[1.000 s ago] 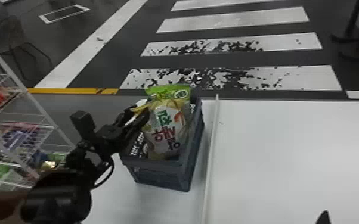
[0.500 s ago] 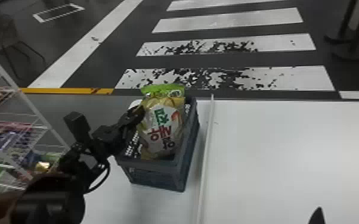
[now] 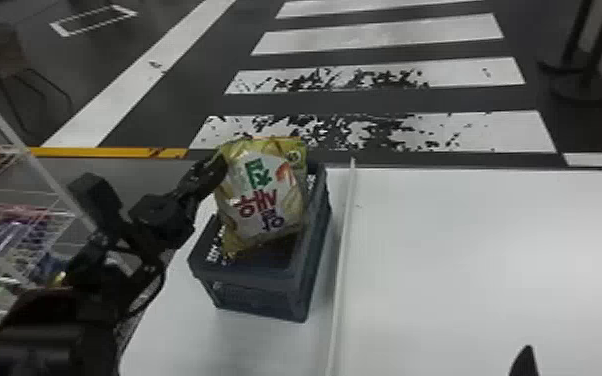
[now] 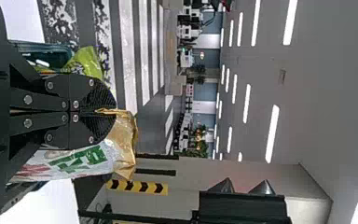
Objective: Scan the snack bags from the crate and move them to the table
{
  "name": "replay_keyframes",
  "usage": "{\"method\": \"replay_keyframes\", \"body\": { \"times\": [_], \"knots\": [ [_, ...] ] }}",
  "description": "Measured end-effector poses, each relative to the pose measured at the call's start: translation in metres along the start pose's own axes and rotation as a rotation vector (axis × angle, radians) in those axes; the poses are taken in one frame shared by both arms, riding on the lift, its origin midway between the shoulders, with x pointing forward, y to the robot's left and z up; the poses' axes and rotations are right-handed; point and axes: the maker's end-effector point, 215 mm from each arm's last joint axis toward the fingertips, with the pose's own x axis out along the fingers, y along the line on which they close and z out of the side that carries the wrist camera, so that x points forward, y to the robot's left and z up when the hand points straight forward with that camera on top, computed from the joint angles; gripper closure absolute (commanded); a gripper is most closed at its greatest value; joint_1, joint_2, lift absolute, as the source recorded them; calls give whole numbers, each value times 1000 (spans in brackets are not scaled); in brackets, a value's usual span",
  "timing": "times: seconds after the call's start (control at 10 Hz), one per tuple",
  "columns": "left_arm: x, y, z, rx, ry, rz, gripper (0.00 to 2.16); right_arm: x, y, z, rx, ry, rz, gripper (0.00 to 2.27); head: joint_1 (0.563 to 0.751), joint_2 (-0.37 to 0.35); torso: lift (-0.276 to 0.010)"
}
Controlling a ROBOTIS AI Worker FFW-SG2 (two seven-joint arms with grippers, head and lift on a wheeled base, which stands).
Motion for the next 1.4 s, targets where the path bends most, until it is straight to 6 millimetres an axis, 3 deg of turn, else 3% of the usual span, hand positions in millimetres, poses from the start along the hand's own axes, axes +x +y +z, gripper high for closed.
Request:
{"method": "replay_keyframes", "body": {
  "times": [0.4,0.6,1.0,1.4],
  "knots": [
    [-13,1,55,30,-43,22,2094,1,4,7,14,-15,5,107,695,274,-95],
    [-21,4,71,-31,-35,21,2094,2,6,8,15,-16,8,107,695,291,-95],
    [-27,-21,82,-246,-23,-42,2094,2,9,6,8,-6,13,107,695,278,-95],
    [-16,-65,74,-432,-13,-138,2094,3,8,3,2,-1,9,107,695,207,-95]
  ]
}}
